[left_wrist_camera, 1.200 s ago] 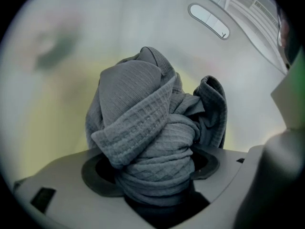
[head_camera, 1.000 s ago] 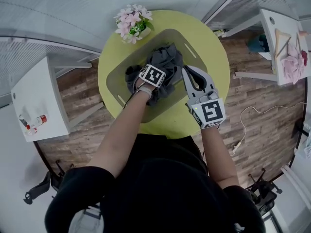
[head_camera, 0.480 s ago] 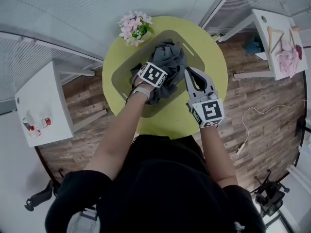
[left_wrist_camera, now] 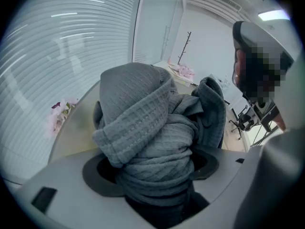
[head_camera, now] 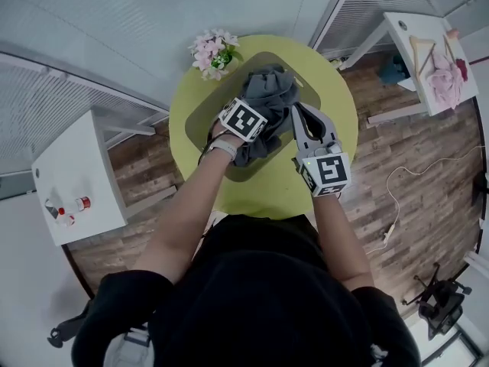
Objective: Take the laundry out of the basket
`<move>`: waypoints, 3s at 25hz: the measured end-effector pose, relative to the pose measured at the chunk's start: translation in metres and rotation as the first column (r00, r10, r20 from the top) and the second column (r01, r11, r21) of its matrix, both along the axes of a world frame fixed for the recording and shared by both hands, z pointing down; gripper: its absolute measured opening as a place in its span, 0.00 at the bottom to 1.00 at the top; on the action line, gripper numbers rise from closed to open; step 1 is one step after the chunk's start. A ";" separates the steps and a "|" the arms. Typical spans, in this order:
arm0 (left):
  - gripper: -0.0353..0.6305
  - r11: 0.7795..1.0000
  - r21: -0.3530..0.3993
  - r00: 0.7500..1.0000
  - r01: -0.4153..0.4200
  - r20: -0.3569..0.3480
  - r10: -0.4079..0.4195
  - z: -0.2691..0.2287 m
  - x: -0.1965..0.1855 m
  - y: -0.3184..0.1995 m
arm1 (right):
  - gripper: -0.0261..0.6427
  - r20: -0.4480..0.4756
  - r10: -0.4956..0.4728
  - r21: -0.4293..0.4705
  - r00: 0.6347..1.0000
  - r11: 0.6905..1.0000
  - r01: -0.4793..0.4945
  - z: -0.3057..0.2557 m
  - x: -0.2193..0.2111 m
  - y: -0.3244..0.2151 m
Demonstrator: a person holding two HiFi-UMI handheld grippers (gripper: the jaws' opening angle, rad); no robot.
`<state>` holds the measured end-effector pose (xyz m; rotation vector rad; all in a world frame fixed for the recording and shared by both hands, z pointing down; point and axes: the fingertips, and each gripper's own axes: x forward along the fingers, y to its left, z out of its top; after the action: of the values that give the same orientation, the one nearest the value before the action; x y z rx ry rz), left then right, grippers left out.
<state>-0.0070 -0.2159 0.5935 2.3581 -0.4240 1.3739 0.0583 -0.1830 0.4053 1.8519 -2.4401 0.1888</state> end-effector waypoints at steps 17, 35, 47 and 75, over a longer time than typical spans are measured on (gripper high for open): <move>0.60 0.989 0.146 0.999 0.008 -0.051 -0.001 -0.106 0.051 0.035 | 0.07 0.010 -0.020 0.130 1.000 0.991 0.019 -0.059 0.041 0.040; 0.60 0.989 0.144 0.995 -0.038 -0.087 0.051 -0.131 0.143 0.153 | 0.07 -0.043 -0.033 0.201 0.999 0.979 0.041 -0.077 0.116 0.127; 0.60 0.997 0.073 0.999 -0.023 -0.042 0.027 -0.079 0.168 0.214 | 0.07 -0.019 -0.042 0.128 0.999 0.991 0.044 -0.034 0.155 0.173; 0.60 0.993 -0.039 0.990 0.113 0.090 -0.109 0.095 0.091 0.219 | 0.07 -0.020 -0.120 -0.112 0.993 0.987 0.117 0.105 0.110 0.166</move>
<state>0.0836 0.0033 0.6881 2.2105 -0.5362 1.4235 0.1686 -0.0173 0.5101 1.6487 -2.4580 0.2839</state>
